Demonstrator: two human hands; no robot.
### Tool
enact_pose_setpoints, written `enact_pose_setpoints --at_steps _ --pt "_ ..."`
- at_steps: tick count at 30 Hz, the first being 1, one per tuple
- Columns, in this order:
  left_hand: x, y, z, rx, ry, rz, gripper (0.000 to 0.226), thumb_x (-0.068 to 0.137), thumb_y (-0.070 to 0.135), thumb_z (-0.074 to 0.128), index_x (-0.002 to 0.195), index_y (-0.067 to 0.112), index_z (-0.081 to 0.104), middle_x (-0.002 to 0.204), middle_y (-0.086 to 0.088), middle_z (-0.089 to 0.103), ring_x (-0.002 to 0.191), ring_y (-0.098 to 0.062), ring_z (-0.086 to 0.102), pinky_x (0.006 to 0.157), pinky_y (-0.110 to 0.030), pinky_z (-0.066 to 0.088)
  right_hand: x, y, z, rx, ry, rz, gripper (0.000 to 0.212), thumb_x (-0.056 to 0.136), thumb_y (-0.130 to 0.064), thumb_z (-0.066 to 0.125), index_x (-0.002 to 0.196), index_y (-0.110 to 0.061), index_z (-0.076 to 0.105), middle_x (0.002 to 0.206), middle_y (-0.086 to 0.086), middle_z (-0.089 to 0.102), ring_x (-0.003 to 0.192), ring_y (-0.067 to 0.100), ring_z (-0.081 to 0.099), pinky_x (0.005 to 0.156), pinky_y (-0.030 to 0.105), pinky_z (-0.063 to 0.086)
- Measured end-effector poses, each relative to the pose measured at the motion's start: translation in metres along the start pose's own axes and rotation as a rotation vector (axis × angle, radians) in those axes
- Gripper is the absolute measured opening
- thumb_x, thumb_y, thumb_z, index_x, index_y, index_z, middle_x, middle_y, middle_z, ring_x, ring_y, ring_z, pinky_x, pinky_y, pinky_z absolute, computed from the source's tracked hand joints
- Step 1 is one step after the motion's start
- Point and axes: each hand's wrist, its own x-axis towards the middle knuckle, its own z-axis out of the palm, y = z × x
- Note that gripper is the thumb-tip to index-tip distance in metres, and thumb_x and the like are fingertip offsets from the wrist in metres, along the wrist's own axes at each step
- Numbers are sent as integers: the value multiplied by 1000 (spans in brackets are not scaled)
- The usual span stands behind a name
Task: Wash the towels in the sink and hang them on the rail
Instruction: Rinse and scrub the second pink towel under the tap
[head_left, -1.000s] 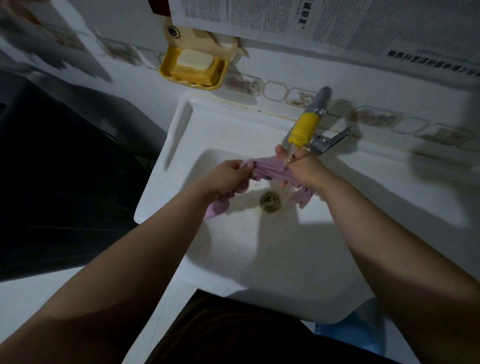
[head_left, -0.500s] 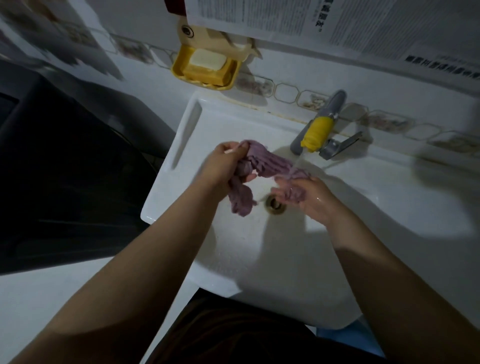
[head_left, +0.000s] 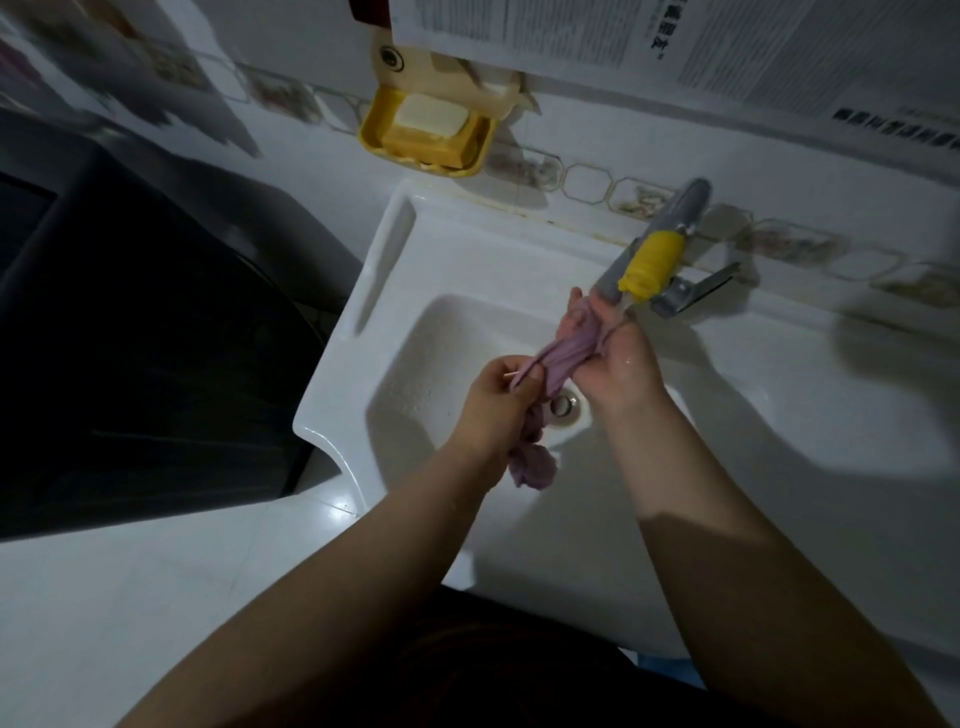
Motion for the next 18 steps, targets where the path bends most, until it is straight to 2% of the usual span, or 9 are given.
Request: enact_pose_setpoints --at_steps 2,4,8,10,12,15,18 --pt "-2 -3 -2 -19 27 -76 18 100 14 45 88 13 58 50 -6 47 38 -13 32 48 -22 28 -8 5 5 -133 -87 13 27 100 -17 40 73 -16 42 49 -6 40 37 3 36 33 15 32" --pt "-5 0 -1 -16 20 -158 22 100 18 44 89 17 63 48 -4 41 38 -12 29 49 -22 24 -15 9 10 -266 -89 -39 37 100 -22 42 64 -19 37 48 -5 31 35 3 27 29 15 23" --pt "-6 5 6 -8 7 -142 17 96 14 47 88 18 62 56 -2 45 40 -10 28 46 -20 20 -21 6 21 -367 10 -104 44 96 -48 44 61 -22 38 50 -7 31 35 6 26 34 12 18" --pt "-6 5 9 -8 -17 -102 19 96 12 45 83 15 58 59 -2 46 39 -9 30 41 -20 22 -23 4 28 -386 84 -109 49 95 -53 41 58 -22 33 48 -6 32 34 8 24 40 13 14" --pt "-6 4 10 29 -51 -117 24 98 13 40 78 14 53 55 -1 44 38 -10 31 41 -21 23 -26 2 34 -379 130 -114 51 97 -48 39 54 -22 29 45 -6 31 34 10 21 45 16 10" --pt "-5 3 7 79 -95 -260 35 101 29 38 79 9 55 53 -7 46 39 -17 38 44 -23 32 -26 -1 37 -346 116 -80 59 98 -35 36 41 -22 30 39 -6 29 29 10 19 43 13 10" --pt "-2 7 -2 -165 -202 -370 37 101 37 40 82 10 59 51 -5 56 37 -14 48 39 -19 37 -23 -6 31 -331 58 -73 53 96 -23 34 43 -22 32 40 -5 31 29 10 22 40 10 15"
